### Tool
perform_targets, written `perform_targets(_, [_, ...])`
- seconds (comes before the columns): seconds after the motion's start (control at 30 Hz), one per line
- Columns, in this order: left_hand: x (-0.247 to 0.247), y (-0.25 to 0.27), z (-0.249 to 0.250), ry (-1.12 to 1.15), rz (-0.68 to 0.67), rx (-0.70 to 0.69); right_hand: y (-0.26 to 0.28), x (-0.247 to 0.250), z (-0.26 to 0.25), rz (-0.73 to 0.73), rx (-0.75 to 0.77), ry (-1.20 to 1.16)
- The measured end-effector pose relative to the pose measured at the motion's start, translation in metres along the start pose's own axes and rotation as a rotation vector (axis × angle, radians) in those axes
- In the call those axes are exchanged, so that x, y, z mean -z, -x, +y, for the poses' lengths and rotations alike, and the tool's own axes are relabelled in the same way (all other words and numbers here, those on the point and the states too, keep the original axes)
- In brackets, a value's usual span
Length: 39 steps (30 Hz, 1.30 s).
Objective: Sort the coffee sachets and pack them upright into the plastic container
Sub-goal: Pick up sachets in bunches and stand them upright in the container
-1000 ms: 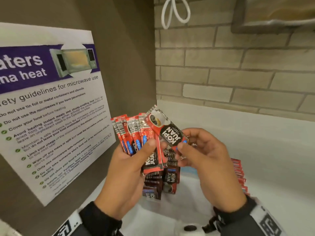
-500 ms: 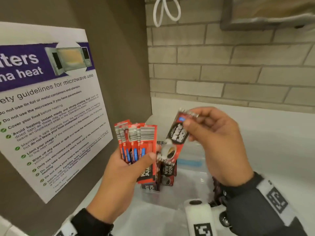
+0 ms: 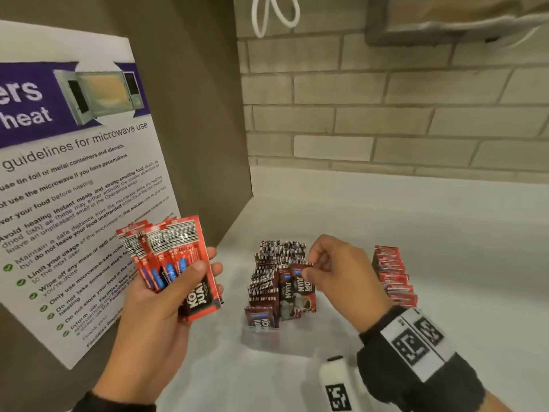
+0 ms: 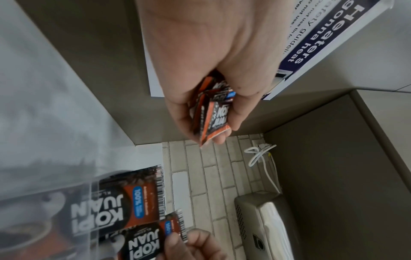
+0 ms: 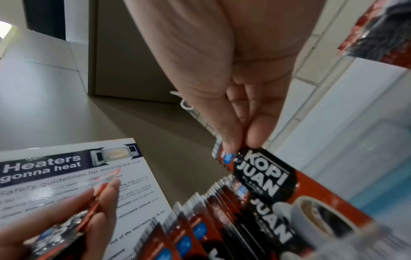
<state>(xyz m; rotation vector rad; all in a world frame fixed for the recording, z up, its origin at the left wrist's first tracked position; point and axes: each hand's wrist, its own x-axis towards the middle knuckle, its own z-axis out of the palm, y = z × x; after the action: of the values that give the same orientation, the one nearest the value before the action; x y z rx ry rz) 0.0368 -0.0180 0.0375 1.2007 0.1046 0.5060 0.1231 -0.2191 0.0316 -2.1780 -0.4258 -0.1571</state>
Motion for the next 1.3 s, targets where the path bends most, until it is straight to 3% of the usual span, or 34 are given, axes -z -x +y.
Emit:
perform_targets(0.57, [0.0, 0.0, -0.013, -0.02, -0.017, 0.093, -0.001, -0.017, 0.009, -0.114, -0.164, -0.128])
perform_targets(0.93, [-0.003, 0.002, -0.014, -0.027, -0.055, 0.112, 0.006, -0.005, 0.011, -0.165, -0.115, -0.016])
perform_targets(1.13, [-0.001, 0.003, -0.016, -0.012, -0.023, 0.111, 0.006, -0.007, 0.012, -0.38, -0.126, 0.125])
perform_targets(1.3, [0.005, 0.004, -0.019, -0.005, -0.005, 0.138, -0.001, -0.007, 0.012, -0.416, -0.256, 0.158])
